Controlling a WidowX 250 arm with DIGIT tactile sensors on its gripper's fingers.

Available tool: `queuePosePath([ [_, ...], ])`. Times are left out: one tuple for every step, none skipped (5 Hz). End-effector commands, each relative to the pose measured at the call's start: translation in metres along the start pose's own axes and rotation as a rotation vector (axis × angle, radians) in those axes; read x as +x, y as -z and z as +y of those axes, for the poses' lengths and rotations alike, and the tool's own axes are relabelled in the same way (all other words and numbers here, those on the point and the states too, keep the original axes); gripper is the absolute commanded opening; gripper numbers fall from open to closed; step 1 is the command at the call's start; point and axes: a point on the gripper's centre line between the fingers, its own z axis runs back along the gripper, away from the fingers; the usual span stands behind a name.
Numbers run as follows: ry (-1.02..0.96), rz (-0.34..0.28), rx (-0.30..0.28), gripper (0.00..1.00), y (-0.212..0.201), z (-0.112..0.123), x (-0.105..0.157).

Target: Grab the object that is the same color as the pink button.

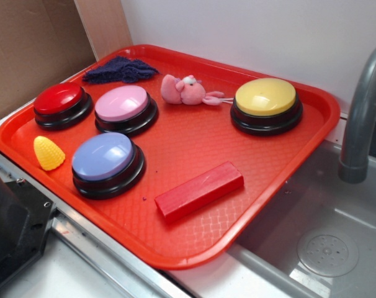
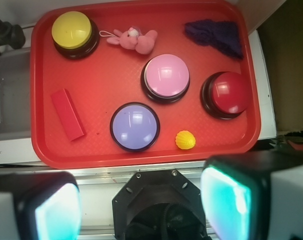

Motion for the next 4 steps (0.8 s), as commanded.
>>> queuePosePath([
  [0.0, 0.0, 0.0, 1.0, 0.0, 0.0, 0.0],
  [0.05, -0.097, 0.021, 1.0, 0.006, 0.012, 0.046],
  [0.164, -0.138, 0.067, 1.0, 0.008, 0.015, 0.097],
  [0.359, -0.124, 0.092, 1.0, 0.037, 0.007, 0.14],
])
